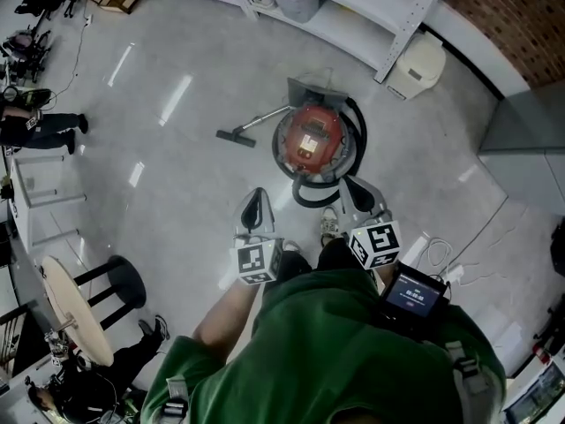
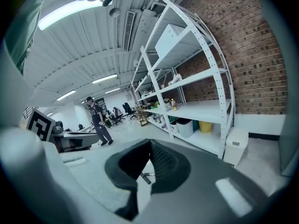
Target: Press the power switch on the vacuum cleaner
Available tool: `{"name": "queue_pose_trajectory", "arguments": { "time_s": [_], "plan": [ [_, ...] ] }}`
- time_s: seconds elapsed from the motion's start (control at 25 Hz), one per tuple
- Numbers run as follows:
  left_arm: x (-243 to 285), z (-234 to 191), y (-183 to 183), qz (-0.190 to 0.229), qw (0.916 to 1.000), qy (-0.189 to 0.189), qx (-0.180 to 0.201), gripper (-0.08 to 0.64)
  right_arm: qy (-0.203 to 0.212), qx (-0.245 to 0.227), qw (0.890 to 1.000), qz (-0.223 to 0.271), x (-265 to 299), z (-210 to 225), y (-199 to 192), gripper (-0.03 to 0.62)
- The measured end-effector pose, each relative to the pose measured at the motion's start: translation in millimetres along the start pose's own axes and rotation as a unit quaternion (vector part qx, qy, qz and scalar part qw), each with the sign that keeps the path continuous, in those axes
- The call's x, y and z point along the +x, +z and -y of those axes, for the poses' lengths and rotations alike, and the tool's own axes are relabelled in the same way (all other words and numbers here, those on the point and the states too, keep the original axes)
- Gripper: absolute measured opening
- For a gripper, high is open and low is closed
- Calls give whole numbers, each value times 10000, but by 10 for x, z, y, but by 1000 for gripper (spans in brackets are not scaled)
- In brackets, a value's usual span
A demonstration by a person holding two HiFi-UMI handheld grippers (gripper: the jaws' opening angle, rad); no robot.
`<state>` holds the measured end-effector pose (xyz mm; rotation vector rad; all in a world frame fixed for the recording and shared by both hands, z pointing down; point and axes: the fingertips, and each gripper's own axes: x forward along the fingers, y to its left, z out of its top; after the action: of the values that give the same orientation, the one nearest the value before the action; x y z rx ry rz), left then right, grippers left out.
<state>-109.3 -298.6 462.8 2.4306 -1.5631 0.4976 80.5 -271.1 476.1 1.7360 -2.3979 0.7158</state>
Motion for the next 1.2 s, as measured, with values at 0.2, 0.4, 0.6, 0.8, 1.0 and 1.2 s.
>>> {"name": "queue_pose_trajectory", "arguments": {
  "time_s": [0.2,0.4,0.6,0.8,1.0,1.2],
  "plan": [
    [172,-33,-79,-82,9999,-61,-44,7,-69,-29,9999,-98,110,56,-24,2],
    [394,-84,-181,-198,9994,-250,-121,6,-288,-1,9995,-158,243,132,-49,2],
    [646,-166,-270,-321,9978,-550,-188,8,-567,-19,9980,-275,408,171,-56,2],
    [921,-263,-353,-512,9952,-805,-206,8,-845,52,9956,-410,571,216,-73,2],
    [1191,-351,-562,-725,9918,-1042,-129,7,-1039,74,9930,-559,748,291,-208,2],
    [1381,-362,-858,-961,9876,-1241,-30,7,-1019,-115,9917,-781,901,368,-431,2]
  ]
}}
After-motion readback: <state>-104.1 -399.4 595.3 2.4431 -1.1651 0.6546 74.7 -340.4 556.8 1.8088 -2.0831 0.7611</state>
